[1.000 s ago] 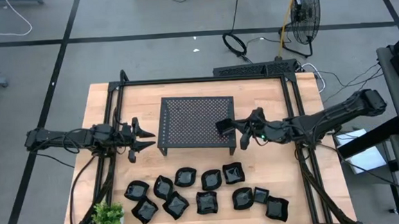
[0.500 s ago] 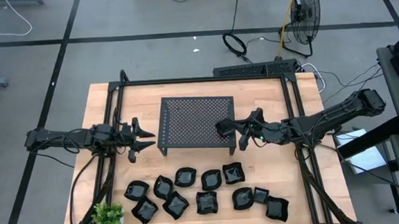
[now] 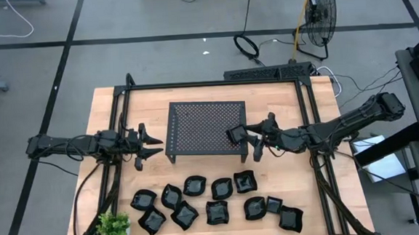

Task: Pick & Place Mini shaped plates
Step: Stack the square plate onto the stacked square plate on the shelf

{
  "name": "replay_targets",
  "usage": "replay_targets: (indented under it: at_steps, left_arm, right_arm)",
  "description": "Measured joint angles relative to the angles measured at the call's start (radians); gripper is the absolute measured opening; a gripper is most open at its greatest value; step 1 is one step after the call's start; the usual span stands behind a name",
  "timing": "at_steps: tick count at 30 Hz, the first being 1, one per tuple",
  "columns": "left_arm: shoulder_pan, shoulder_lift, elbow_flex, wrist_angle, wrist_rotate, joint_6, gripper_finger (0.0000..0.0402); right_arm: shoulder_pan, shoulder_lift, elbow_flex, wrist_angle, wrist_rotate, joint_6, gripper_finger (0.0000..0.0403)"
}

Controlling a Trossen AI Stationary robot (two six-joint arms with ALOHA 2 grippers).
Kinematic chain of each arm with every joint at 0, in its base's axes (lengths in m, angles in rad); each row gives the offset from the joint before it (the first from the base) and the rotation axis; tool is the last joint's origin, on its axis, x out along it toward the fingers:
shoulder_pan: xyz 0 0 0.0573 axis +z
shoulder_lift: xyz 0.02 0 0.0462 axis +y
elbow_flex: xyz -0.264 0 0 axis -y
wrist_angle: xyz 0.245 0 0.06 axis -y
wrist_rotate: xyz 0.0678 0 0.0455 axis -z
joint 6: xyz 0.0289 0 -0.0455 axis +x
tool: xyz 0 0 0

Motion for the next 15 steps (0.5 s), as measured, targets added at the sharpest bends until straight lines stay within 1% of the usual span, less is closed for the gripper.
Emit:
replay_targets:
  at_steps: [4,8,10,13,15]
  left_arm:
    - [0.0,0.0,0.0,0.0,0.0,0.0,0.0145]
    - [0.0,0.0,0.0,0.0,0.0,0.0,0.0145]
    - [0.0,0.0,0.0,0.0,0.0,0.0,0.0145]
    - [0.0,0.0,0.0,0.0,0.0,0.0,0.0145]
    - [0.0,0.0,0.0,0.0,0.0,0.0,0.0145]
  right_arm:
    - [0.004,-0.001,0.0,0.031,-0.11,0.002,0.0146]
    - [0.012,0.0,0.0,0.036,-0.191,0.017,0.0143]
    - [0.027,-0.003,0.0,0.058,-0.253,0.013,0.014]
    - [0.077,-0.007,0.0,0.129,-0.381,-0.019,0.014]
    - [0.147,-0.005,0.027,0.138,-0.406,-0.081,0.0142]
